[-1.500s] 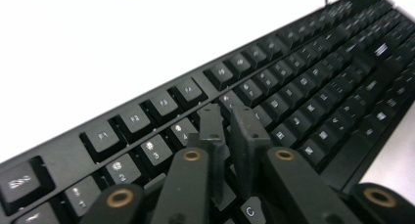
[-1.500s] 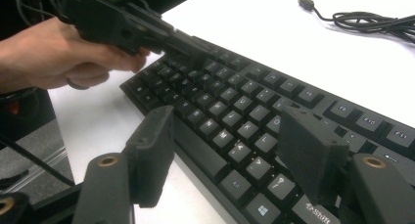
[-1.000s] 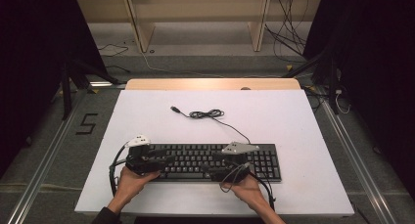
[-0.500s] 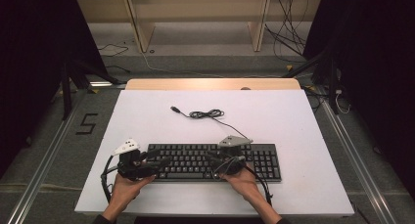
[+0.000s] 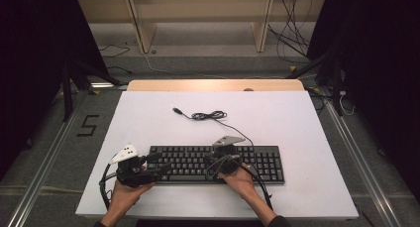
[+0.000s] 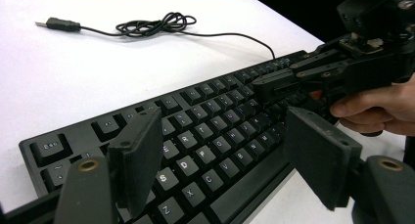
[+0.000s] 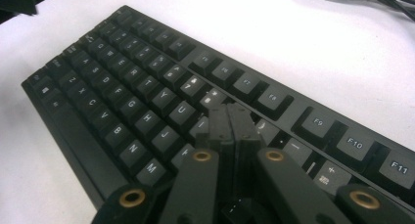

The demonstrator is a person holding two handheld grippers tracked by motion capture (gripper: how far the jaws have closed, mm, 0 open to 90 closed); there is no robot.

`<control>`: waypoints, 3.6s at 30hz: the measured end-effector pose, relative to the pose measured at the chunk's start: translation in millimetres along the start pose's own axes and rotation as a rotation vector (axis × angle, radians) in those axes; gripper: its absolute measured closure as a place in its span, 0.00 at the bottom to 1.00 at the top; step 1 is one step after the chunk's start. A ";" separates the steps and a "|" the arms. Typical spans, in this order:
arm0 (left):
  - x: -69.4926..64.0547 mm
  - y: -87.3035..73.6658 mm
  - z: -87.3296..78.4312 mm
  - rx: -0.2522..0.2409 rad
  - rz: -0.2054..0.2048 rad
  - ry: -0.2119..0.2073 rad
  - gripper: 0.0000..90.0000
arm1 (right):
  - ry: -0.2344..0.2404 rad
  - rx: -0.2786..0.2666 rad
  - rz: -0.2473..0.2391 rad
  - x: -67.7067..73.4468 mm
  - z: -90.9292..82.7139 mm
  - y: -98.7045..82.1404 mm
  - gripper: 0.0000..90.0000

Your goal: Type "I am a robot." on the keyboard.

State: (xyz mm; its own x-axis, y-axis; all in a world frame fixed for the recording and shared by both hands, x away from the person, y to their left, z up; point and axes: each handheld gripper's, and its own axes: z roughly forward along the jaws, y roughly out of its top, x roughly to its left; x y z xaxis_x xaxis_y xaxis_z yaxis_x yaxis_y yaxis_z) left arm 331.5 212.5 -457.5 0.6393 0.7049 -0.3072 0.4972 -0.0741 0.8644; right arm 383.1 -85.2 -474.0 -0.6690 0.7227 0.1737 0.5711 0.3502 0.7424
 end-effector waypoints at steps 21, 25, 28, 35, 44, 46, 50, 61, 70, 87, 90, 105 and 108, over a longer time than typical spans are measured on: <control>-1.4 -2.9 -6.1 -0.017 0.031 0.003 0.34 | -0.030 0.023 -0.015 0.7 8.7 -3.0 1.00; -0.5 -2.9 -6.9 -0.019 0.034 0.009 0.34 | 0.001 0.000 0.009 -0.4 4.5 -2.4 0.93; 0.8 -2.6 -7.8 -0.028 0.024 0.011 0.34 | 0.025 -0.022 0.018 0.7 -1.0 -1.4 0.78; 1.5 -2.4 -8.7 -0.033 0.028 0.018 0.33 | 0.099 -0.059 -0.002 9.7 -11.6 -0.7 0.52; 0.5 -2.2 -8.5 -0.039 0.032 0.015 0.33 | 0.143 -0.079 -0.029 21.0 -11.8 0.8 0.44; 0.6 -2.2 -8.5 -0.038 0.033 0.015 0.33 | 0.146 -0.075 -0.030 22.7 -10.1 0.7 0.44; 0.6 -2.2 -8.1 -0.037 0.032 0.016 0.33 | 0.149 -0.065 -0.045 26.4 -6.1 0.9 0.51; 0.5 -2.3 -7.3 -0.037 0.029 0.013 0.31 | 0.128 -0.047 -0.057 32.8 2.0 2.3 0.89; 0.5 -2.2 -7.4 -0.039 0.031 0.012 0.31 | 0.136 -0.016 -0.079 41.7 11.3 1.5 0.99; 0.6 -1.9 -8.0 -0.039 0.036 0.008 0.30 | 0.136 0.017 -0.092 46.7 23.5 -0.6 1.00; 0.7 -1.9 -8.1 -0.040 0.035 0.008 0.30 | 0.136 0.021 -0.091 47.0 24.1 -0.8 1.00; 0.4 -2.0 -7.6 -0.039 0.035 0.006 0.30 | 0.136 0.028 -0.095 47.7 25.8 -2.2 1.00; 0.3 -2.0 -7.5 -0.038 0.035 0.005 0.30 | 0.135 0.028 -0.097 47.7 25.8 -2.3 1.00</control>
State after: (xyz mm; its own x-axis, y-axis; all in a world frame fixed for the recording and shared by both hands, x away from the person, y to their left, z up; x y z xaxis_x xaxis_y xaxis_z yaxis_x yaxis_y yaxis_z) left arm 326.2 218.1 -456.3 0.6529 0.7060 -0.2742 0.4516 -0.0722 0.8893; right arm 362.2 -36.1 -484.1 -0.7784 0.5985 0.1894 0.5128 0.4321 0.7419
